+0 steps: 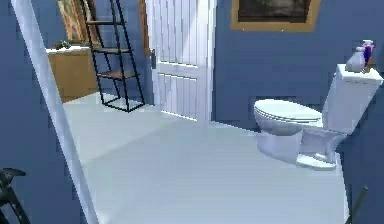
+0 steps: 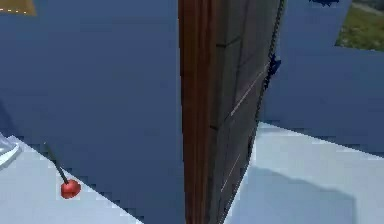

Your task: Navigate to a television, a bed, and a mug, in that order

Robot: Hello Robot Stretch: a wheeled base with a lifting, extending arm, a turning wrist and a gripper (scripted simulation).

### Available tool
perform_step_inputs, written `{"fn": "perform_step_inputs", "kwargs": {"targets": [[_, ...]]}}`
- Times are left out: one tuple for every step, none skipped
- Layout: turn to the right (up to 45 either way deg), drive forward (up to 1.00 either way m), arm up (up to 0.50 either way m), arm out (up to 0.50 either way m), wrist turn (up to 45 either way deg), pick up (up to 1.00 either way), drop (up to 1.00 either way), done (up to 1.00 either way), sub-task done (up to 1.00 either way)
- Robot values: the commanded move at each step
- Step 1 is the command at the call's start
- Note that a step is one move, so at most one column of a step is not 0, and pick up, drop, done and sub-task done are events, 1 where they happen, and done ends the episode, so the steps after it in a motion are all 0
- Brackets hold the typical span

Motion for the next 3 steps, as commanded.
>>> {"fn": "perform_step_inputs", "kwargs": {"targets": [[45.0,0.00,0.00,0.00,0.0,0.00,0.00,0.00,0.00],[45.0,0.00,0.00,0.00,0.0,0.00,0.00,0.00,0.00],[45.0,0.00,0.00,0.00,0.0,0.00,0.00,0.00,0.00]]}}
